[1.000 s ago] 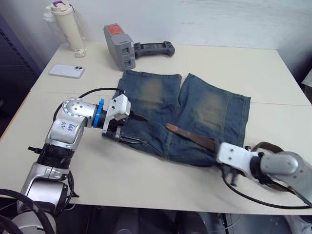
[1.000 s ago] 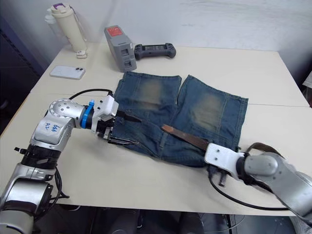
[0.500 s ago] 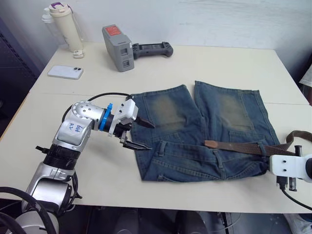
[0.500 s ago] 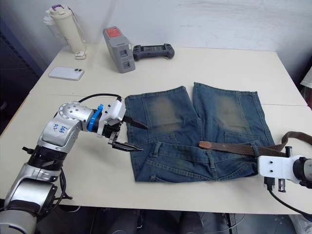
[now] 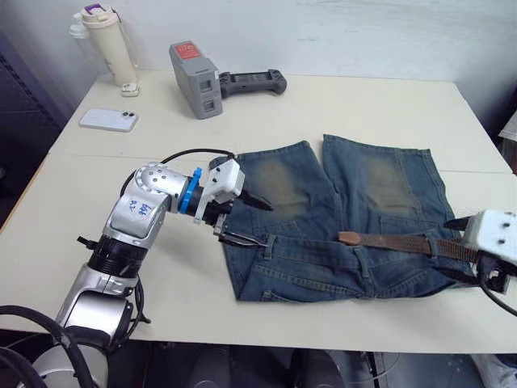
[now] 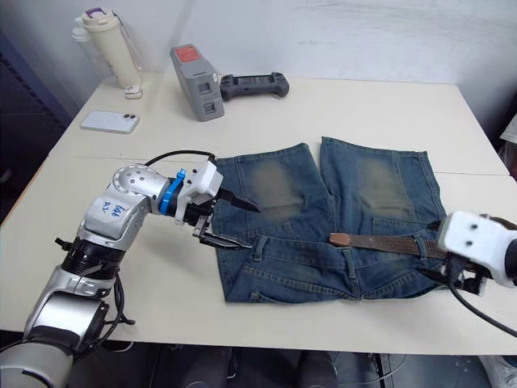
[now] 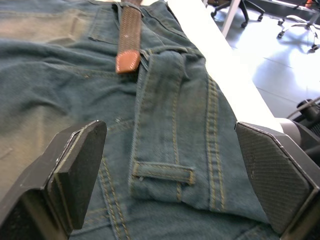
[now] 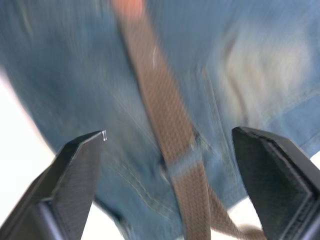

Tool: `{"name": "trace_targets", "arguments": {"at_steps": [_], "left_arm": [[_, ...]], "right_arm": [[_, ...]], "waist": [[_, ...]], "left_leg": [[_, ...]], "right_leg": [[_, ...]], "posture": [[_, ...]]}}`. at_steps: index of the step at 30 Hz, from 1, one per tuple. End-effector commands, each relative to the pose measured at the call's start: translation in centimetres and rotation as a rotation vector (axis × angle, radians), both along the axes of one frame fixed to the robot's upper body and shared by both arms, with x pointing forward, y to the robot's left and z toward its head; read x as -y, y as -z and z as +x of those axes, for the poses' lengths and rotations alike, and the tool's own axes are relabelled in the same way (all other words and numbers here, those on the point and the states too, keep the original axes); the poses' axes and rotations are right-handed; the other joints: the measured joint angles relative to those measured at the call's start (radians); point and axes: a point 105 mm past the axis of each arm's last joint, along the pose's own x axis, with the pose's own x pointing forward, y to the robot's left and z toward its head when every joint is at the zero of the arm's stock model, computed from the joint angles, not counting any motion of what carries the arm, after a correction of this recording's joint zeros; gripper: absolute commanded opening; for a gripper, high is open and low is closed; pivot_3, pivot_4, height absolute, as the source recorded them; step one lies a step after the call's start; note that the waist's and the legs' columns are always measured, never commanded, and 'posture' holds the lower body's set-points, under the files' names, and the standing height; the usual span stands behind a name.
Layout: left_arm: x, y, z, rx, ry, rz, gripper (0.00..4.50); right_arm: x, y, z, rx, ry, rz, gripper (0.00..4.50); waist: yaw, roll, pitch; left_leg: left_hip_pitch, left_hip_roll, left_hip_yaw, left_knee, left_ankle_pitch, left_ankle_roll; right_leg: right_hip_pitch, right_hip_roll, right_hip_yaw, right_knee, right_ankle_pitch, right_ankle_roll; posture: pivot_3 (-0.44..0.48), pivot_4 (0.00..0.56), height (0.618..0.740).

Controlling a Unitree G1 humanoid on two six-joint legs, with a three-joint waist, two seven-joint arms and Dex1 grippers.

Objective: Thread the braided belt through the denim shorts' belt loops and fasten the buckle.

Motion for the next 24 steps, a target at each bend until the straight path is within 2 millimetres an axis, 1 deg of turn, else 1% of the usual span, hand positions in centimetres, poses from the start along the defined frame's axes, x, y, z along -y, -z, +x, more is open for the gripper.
{"name": "trace_targets", "arguments": {"at_steps": [1,2,3,5,7,9,10,13,15,18,24], "left_arm": [[0.8,-1.0,0.1,0.032,0.006,-0.018,4.50],[0.9,-1.0,0.1,0.035,0.002,-0.020,4.50],[1.1,-1.1,0.0,0.035,0.000,-0.024,4.50],[1.3,-1.3,-0.1,0.027,-0.004,-0.039,4.50],[1.5,-1.4,-0.2,0.025,-0.005,-0.044,4.50],[1.9,-1.5,-0.3,0.020,-0.016,-0.060,4.50],[2.1,-1.6,-0.4,0.019,-0.020,-0.067,4.50],[2.8,-1.4,-0.6,0.029,-0.015,-0.063,4.50],[2.8,-1.4,-0.6,0.034,-0.019,-0.061,4.50],[2.9,-1.3,-0.4,0.044,-0.029,-0.058,4.50],[2.9,-1.4,-0.4,0.043,-0.029,-0.062,4.50]], "right_arm": [[-3.2,-0.3,-0.3,0.008,0.089,0.375,4.40],[-4.2,-0.1,-0.1,0.017,0.117,0.492,4.40],[-4.7,0.2,-0.1,0.011,0.156,0.572,4.40],[-4.9,1.7,0.1,-0.033,0.306,0.748,4.40],[-5.0,2.6,0.1,-0.069,0.401,0.837,4.40],[-6.1,3.6,-0.1,-0.191,0.465,1.049,4.40],[-6.1,4.1,-0.1,-0.214,0.509,1.100,4.40],[-5.2,5.0,0.7,-0.284,0.733,1.407,4.40],[-5.0,5.6,0.9,-0.342,0.828,1.549,4.40],[-5.1,6.1,1.1,-0.371,0.909,1.670,4.40],[-5.3,6.5,1.7,-0.380,0.975,1.794,4.40]], "waist": [[-0.001,-0.002,0.000],[-0.001,-0.002,0.000],[-0.002,-0.002,0.000],[-0.002,-0.001,0.000],[-0.002,-0.001,0.000],[-0.002,0.000,0.000],[-0.002,0.000,0.000],[-0.004,0.000,0.000],[-0.008,0.000,0.000],[-0.014,0.000,0.000],[-0.018,0.002,0.000]], "left_leg": [[0.000,0.000,0.000,0.000,0.000,0.000],[0.000,0.001,-0.002,0.000,0.000,0.000],[0.000,0.001,-0.003,0.001,0.000,-0.001],[-0.001,0.001,-0.003,0.000,0.000,-0.001],[-0.001,0.000,-0.003,0.000,0.000,-0.002],[-0.001,0.000,-0.002,0.000,0.000,-0.001],[0.000,0.000,-0.002,-0.001,0.000,-0.001],[0.000,0.000,-0.002,0.000,0.000,-0.001],[0.000,0.000,-0.001,0.000,0.000,-0.001],[0.001,0.001,0.000,-0.001,0.000,-0.001],[0.001,0.001,0.001,-0.001,0.000,-0.001]], "right_leg": [[0.000,0.000,-0.001,0.000,0.000,0.000],[0.001,0.001,-0.002,-0.001,0.000,0.000],[0.001,0.001,-0.003,-0.001,0.000,0.000],[0.001,0.001,-0.003,-0.001,0.000,0.000],[0.001,0.001,-0.002,-0.001,0.000,0.000],[0.000,0.000,-0.002,0.000,0.000,0.000],[0.001,0.000,-0.002,0.000,0.000,0.000],[0.001,0.000,-0.002,0.000,0.000,0.000],[0.000,0.000,0.000,0.001,0.000,0.000],[-0.001,0.001,0.000,0.002,0.000,0.000],[-0.003,0.001,0.002,0.003,0.000,0.000]], "posture": [[0.000,0.150,0.740],[0.000,0.150,0.740],[0.000,0.150,0.740],[0.000,0.150,0.740],[0.000,0.150,0.740],[0.000,0.150,0.740],[0.000,0.150,0.740],[0.000,0.150,0.740],[0.000,0.150,0.740],[0.000,0.150,0.740],[0.000,0.150,0.740]]}}
